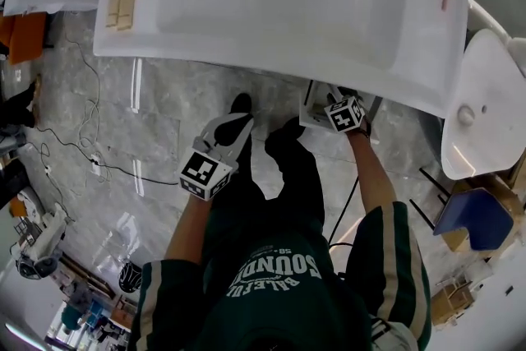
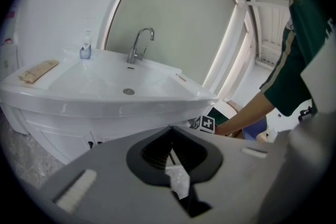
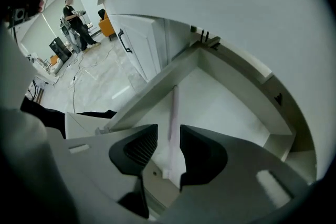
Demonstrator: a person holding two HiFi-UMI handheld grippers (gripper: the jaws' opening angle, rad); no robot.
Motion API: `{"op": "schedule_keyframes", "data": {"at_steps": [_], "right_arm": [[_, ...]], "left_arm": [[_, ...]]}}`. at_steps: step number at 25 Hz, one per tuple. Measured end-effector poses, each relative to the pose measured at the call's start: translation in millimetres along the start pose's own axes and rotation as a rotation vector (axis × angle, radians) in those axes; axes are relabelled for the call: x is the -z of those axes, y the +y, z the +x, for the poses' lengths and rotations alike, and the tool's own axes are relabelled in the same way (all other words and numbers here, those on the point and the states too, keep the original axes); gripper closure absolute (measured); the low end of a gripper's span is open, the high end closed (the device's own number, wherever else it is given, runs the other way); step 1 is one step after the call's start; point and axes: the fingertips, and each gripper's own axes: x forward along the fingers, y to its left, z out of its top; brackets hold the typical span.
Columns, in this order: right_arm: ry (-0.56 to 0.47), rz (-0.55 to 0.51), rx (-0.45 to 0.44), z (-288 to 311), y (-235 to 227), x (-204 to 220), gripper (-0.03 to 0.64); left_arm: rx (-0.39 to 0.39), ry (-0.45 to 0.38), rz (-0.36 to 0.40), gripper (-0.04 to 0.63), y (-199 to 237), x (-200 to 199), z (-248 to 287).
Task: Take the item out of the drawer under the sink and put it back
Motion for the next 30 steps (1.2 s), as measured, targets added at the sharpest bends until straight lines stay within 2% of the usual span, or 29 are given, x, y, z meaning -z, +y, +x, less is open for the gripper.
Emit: {"op": "schedule_keyframes", "data": {"at_steps": [10, 15, 17, 18, 30], "right_arm": [[0.066, -0.034, 0.036, 35, -4, 9, 0.508], [0.101, -0.010, 0.066, 42, -6, 21, 0.511], [0.103, 0.003, 0.084, 42, -9, 22, 0.566], [0.107, 0.007, 0.086, 41, -9, 22, 0.566], [0.103, 0.052, 0.137, -12, -21, 10, 0.568]], "left_arm": [[-0.033, 0.013, -0.038, 0.545, 1, 24, -6], [-0.041, 0.021, -0.051, 0.545, 0, 35, -11], [-0.038, 0.028, -0.051, 0.545, 1, 39, -13], [-0.036, 0.033, -0.049, 0.545, 1, 40, -14], [0.014, 0.009, 0.007, 0.545, 0, 6, -28]]}}
